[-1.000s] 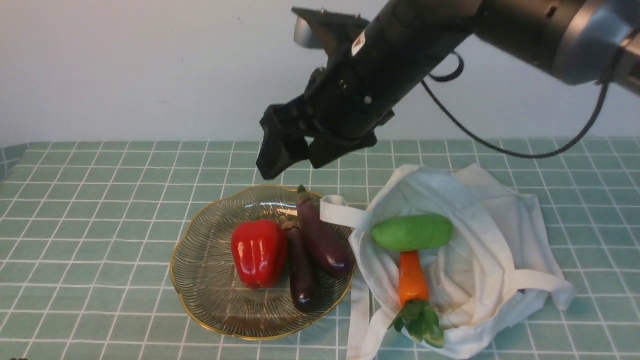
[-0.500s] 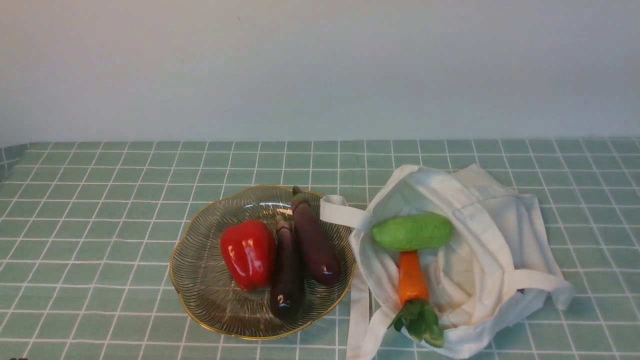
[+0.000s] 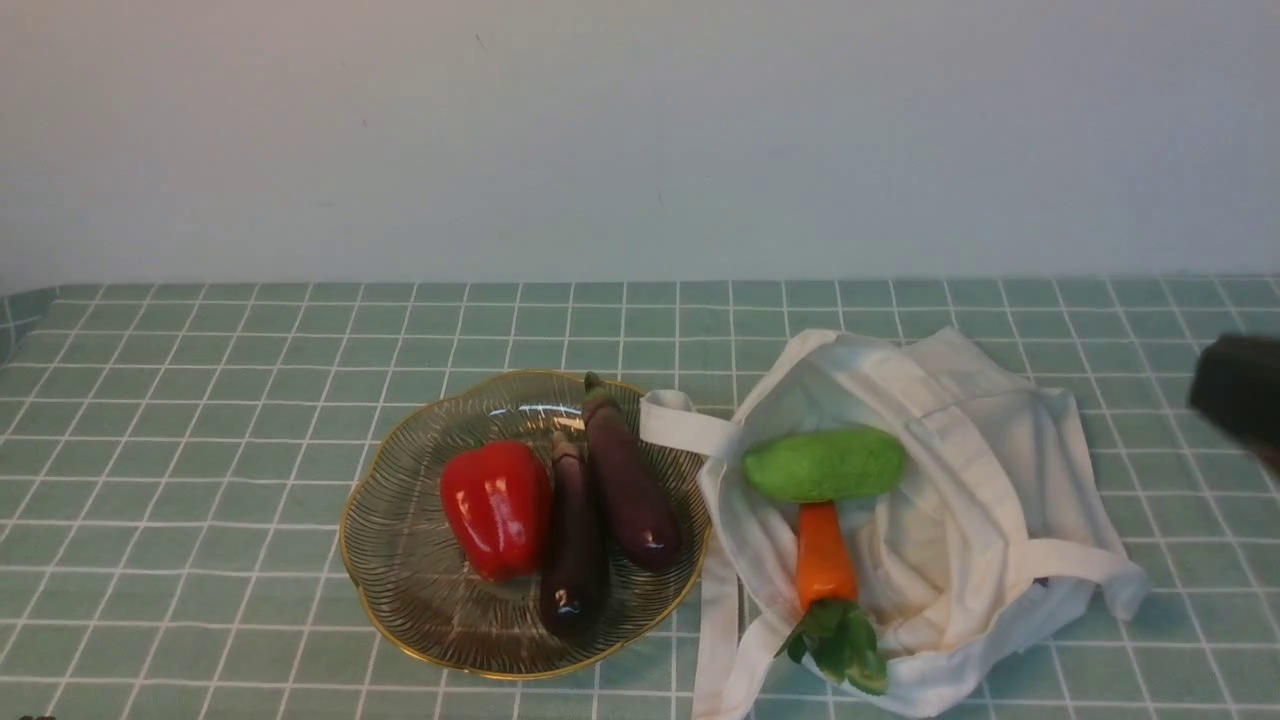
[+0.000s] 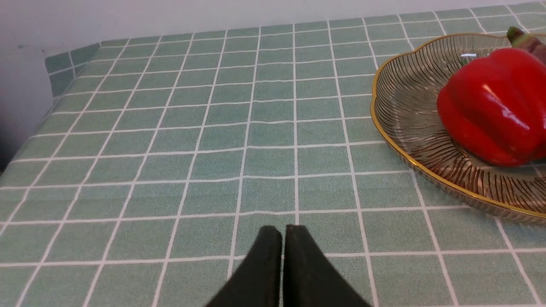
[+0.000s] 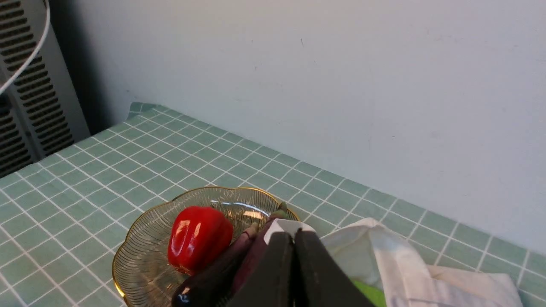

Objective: Take vegetables from cloth bag on blue coffee tablecloth place on plate.

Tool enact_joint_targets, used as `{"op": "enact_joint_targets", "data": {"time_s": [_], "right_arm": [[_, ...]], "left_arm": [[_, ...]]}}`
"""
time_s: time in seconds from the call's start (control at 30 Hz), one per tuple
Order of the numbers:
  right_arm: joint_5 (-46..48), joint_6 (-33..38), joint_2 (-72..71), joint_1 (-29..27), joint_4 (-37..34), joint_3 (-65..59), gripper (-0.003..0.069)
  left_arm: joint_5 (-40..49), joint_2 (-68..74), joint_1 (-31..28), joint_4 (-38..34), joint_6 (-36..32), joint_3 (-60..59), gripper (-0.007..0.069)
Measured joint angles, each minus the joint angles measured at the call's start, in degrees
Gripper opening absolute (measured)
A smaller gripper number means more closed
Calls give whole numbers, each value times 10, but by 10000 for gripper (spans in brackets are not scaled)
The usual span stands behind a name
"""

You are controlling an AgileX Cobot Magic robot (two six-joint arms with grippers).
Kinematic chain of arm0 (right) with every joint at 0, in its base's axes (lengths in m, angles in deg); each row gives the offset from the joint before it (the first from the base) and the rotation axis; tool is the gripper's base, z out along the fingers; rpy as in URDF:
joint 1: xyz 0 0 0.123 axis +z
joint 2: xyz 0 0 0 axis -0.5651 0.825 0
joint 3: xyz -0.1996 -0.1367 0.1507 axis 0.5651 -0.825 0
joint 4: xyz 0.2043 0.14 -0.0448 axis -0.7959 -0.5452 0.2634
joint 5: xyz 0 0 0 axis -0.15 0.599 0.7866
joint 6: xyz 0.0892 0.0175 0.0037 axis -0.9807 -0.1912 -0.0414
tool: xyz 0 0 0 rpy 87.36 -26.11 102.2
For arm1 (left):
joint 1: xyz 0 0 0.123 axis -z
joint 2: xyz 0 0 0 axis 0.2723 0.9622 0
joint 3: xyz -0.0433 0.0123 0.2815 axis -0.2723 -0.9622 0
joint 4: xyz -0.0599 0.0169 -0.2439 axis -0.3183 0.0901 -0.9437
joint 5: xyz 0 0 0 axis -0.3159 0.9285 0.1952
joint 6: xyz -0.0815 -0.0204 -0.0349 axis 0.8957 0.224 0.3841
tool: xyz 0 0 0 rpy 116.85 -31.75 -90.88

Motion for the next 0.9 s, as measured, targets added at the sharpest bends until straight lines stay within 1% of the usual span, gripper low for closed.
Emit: {"op": "enact_joint_targets", "data": {"time_s": [0.1,0.23,0.9], "right_arm": [[-81,0,-3,0,0,-57,-15],[-144,0,-4,0,0,-77,-15],[-152,0,-5,0,0,-79,-15]], "left_arm": [[0,0,0,0,0,0,-5],[0,0,0,0,0,0,-5],[0,0,0,0,0,0,-5]]}}
